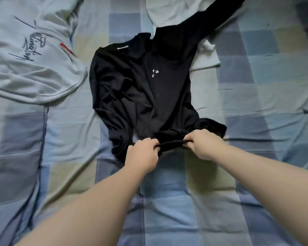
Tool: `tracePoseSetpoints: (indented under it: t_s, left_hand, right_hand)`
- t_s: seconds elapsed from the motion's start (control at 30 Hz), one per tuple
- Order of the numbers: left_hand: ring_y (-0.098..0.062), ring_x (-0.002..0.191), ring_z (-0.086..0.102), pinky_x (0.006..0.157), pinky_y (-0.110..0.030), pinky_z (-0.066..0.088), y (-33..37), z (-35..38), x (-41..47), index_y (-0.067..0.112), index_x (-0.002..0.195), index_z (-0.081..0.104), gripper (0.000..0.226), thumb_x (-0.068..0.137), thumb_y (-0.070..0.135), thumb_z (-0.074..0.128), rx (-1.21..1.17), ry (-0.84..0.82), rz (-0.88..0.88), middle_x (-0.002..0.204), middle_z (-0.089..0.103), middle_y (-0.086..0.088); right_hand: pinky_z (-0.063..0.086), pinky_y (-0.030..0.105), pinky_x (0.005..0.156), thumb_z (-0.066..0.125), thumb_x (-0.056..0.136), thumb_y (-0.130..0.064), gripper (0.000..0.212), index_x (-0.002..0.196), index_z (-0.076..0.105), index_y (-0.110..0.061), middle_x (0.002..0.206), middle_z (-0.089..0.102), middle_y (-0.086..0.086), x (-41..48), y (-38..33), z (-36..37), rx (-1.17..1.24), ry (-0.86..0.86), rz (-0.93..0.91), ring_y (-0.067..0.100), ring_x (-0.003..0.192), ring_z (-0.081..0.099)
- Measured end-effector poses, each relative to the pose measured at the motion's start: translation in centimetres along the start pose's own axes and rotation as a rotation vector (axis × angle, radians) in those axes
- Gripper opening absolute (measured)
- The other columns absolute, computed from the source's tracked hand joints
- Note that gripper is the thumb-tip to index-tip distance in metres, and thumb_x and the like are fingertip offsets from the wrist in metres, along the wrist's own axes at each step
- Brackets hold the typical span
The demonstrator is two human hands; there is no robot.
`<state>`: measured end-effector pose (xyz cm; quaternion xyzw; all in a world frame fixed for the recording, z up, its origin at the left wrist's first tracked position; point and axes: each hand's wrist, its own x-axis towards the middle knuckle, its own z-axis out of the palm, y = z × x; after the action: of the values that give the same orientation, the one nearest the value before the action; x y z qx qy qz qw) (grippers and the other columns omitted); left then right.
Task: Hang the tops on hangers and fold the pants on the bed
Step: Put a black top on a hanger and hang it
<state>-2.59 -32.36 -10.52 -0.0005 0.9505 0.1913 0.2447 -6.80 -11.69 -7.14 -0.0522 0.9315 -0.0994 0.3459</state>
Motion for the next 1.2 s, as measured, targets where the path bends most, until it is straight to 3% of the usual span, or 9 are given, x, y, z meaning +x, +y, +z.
tracePoseSetpoints:
  t_s: [0.1, 0.23, 0.37, 0.53, 0.7, 0.8, 0.93, 1.07, 1.2]
  left_hand:
    - [-0.025, 0.108, 0.058, 0.091, -0.044, 0.046, 0.1, -2.1, -9.4, 0.034, 0.11, 0.061, 0.019, 0.104, 0.036, 0.043, -0.16, -0.109, -0.117, 0.111, 0.064, 0.008]
    - [-0.025, 0.1, 0.062, 0.089, -0.046, 0.048, 1.5, -6.6, -20.8, 0.025, 0.101, 0.067, 0.016, 0.102, 0.024, 0.051, -0.444, -0.053, -0.214, 0.099, 0.068, 0.004]
    - [-0.02, 0.087, 0.062, 0.075, -0.036, 0.045, 4.4, -13.3, -28.4, 0.019, 0.093, 0.066, 0.016, 0.102, 0.016, 0.052, -0.644, 0.117, -0.221, 0.083, 0.063, 0.007]
    - [0.0, 0.073, 0.054, 0.071, -0.024, 0.042, 8.8, -22.4, -33.3, 0.032, 0.083, 0.062, 0.029, 0.101, 0.012, 0.052, -0.869, 0.346, -0.147, 0.075, 0.062, 0.02]
    - [-0.014, 0.079, 0.06, 0.076, -0.041, 0.05, 11.6, -31.1, -36.2, 0.037, 0.08, 0.069, 0.024, 0.094, 0.027, 0.052, -1.031, 0.502, 0.011, 0.078, 0.065, 0.01]
    - [-0.017, 0.075, 0.064, 0.074, -0.045, 0.053, 12.1, -35.3, -37.0, 0.039, 0.08, 0.069, 0.026, 0.094, 0.027, 0.051, -1.081, 0.576, 0.095, 0.076, 0.067, 0.009]
    - [-0.029, 0.087, 0.071, 0.085, -0.052, 0.058, 12.2, -38.1, -38.0, 0.032, 0.083, 0.069, 0.021, 0.095, 0.024, 0.054, -1.045, 0.566, 0.187, 0.087, 0.072, -0.001]
    - [-0.008, 0.092, 0.071, 0.085, -0.031, 0.054, 11.9, -39.3, -39.5, 0.031, 0.082, 0.071, 0.031, 0.099, 0.009, 0.059, -1.055, 0.501, 0.324, 0.106, 0.072, 0.007]
    - [-0.015, 0.086, 0.065, 0.076, -0.023, 0.047, 11.5, -40.4, -41.3, 0.026, 0.089, 0.067, 0.02, 0.096, 0.042, 0.058, -1.023, 0.522, 0.454, 0.109, 0.068, 0.001]
  right_hand:
    - [0.049, 0.034, 0.07, 0.054, 0.099, -0.038, 0.016, 0.098, 0.069, -0.035, 0.084, 0.064, -0.007, -7.8, -2.7, -0.1, 0.108, -0.135, -0.042, 0.025, 0.087, 0.061]
    - [0.053, 0.038, 0.082, 0.053, 0.1, -0.028, 0.02, 0.103, 0.072, -0.034, 0.098, 0.07, -0.002, -17.9, -5.8, -2.4, 0.264, -0.151, -0.077, 0.026, 0.096, 0.063]
    - [0.048, 0.036, 0.093, 0.055, 0.097, -0.012, 0.027, 0.111, 0.074, -0.026, 0.111, 0.07, 0.0, -26.6, -8.0, -7.1, 0.429, 0.058, -0.088, 0.024, 0.107, 0.062]
    - [0.045, 0.028, 0.088, 0.06, 0.095, -0.009, 0.021, 0.107, 0.076, -0.016, 0.106, 0.07, 0.0, -34.8, -10.2, -15.4, 0.534, 0.429, -0.208, 0.021, 0.101, 0.063]
    - [0.051, 0.036, 0.076, 0.067, 0.094, -0.025, 0.012, 0.09, 0.077, -0.02, 0.083, 0.071, -0.002, -42.5, -12.1, -23.1, 0.634, 0.696, -0.313, 0.017, 0.079, 0.065]
    - [0.039, 0.026, 0.058, 0.064, 0.09, -0.04, 0.028, 0.067, 0.064, -0.023, 0.058, 0.053, -0.008, -45.7, -14.5, -26.6, 0.776, 0.644, -0.323, 0.008, 0.056, 0.047]
    - [0.041, 0.024, 0.054, 0.066, 0.096, -0.028, 0.031, 0.072, 0.061, -0.009, 0.062, 0.053, 0.0, -48.5, -18.6, -28.8, 1.075, 0.503, -0.365, 0.012, 0.058, 0.049]
    - [0.048, 0.024, 0.042, 0.065, 0.097, -0.015, 0.032, 0.065, 0.06, -0.019, 0.059, 0.058, 0.0, -49.7, -22.4, -30.3, 1.334, 0.367, -0.384, 0.013, 0.049, 0.059]
    - [0.056, 0.032, 0.047, 0.06, 0.099, -0.01, 0.028, 0.072, 0.053, -0.011, 0.059, 0.058, 0.005, -50.0, -25.0, -31.3, 1.539, 0.406, -0.347, 0.02, 0.052, 0.066]
